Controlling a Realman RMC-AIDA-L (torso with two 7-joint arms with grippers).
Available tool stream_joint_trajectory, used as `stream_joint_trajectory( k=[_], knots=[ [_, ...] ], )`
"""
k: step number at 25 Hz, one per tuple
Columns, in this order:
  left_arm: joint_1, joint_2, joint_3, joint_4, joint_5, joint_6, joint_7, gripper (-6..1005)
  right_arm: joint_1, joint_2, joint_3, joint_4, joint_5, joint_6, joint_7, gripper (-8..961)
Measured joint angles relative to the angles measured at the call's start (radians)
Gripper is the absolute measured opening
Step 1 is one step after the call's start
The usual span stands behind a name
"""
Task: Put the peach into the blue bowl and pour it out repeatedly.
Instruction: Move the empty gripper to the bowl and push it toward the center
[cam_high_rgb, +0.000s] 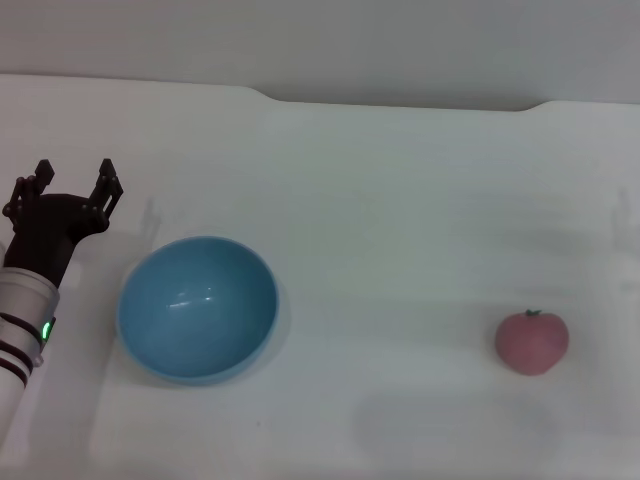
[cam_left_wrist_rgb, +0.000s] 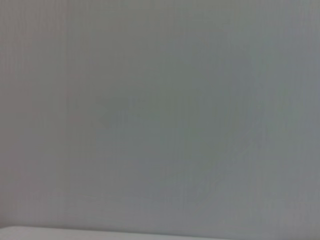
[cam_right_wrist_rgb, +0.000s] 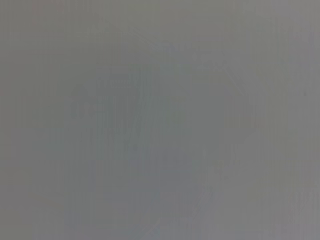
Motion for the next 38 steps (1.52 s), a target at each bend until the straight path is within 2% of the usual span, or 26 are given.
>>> stream_joint_trajectory(
  k=[11, 18, 21, 25, 27, 29, 33, 34, 35, 36, 37, 38],
  knots=[
    [0.001, -0.001, -0.002, 0.000, 0.000, 0.008, 0.006, 754, 0.001, 0.001, 0.003, 0.003, 0.000, 0.000, 0.000, 446],
    [-0.071, 0.014, 0.006, 0.035, 0.002, 0.001, -0.029, 753, 0.004, 0.003, 0.003, 0.009, 0.000, 0.000, 0.000, 445],
    [-0.116, 0.017, 0.012, 0.085, 0.017, -0.036, -0.129, 753, 0.010, 0.003, 0.003, 0.011, 0.000, 0.000, 0.000, 445],
    [-0.185, 0.017, 0.035, 0.220, 0.149, -0.139, -0.428, 754, 0.017, 0.004, 0.003, 0.017, 0.000, 0.000, 0.011, 445],
    [-0.213, 0.016, 0.080, 0.307, 0.224, -0.177, -0.598, 754, 0.022, 0.004, 0.003, 0.021, 0.000, 0.000, 0.035, 445],
    [-0.239, 0.014, 0.200, 0.424, 0.299, -0.217, -0.838, 754, 0.025, 0.004, 0.003, 0.023, 0.000, 0.000, 0.073, 446],
    [-0.218, 0.019, 0.563, 0.677, 0.360, -0.230, -1.299, 754, 0.028, 0.002, 0.003, 0.022, 0.000, 0.023, 0.121, 446],
    [-0.218, 0.019, 0.563, 0.677, 0.360, -0.230, -1.299, 754, 0.030, 0.002, 0.003, 0.021, 0.000, 0.037, 0.129, 446],
    [-0.183, 0.030, 0.715, 0.794, 0.385, -0.226, -1.487, 754, 0.033, 0.002, 0.003, 0.020, 0.000, 0.050, 0.134, 446],
    [-0.146, 0.045, 0.825, 0.903, 0.423, -0.213, -1.626, 754, 0.035, 0.001, 0.003, 0.019, 0.000, 0.063, 0.138, 446],
    [-0.130, 0.054, 0.858, 0.944, 0.447, -0.204, -1.694, 754, 0.038, 0.001, 0.003, 0.018, 0.000, 0.076, 0.139, 446],
    [-0.103, 0.073, 0.915, 1.027, 0.503, -0.179, -1.818, 754, 0.040, 0.001, 0.003, 0.017, 0.000, 0.084, 0.139, 446]
  ],
)
